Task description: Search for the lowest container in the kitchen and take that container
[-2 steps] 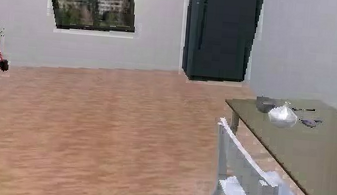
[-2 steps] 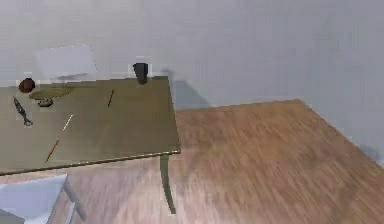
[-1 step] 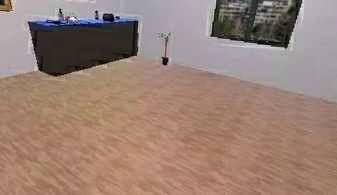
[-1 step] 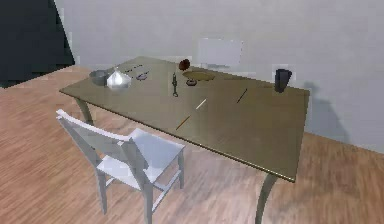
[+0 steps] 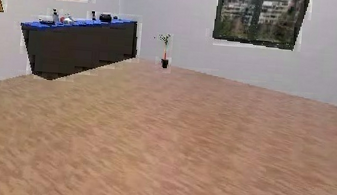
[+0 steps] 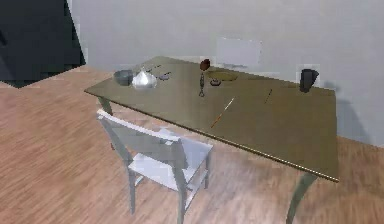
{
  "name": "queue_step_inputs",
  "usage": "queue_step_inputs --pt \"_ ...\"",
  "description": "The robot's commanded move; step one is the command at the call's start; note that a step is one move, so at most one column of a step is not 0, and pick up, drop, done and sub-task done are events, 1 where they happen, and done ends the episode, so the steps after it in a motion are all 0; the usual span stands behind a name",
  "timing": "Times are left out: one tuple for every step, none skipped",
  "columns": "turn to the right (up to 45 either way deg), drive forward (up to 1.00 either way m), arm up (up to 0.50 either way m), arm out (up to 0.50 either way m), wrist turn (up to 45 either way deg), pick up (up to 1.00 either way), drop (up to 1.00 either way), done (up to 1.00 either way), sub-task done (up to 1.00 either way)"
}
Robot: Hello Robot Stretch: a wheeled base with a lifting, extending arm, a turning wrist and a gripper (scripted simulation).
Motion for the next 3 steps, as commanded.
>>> queue_step_inputs --pt "39.0 0.00 0.00 0.00 0.0 0.00 0.00 0.00 0.00" --pt "0.0 1.00 0.00 0.00 0.0 0.00 0.00 0.00 0.00" --pt "21.0 0.00 0.00 0.00 0.0 0.00 0.00 0.00 0.00"
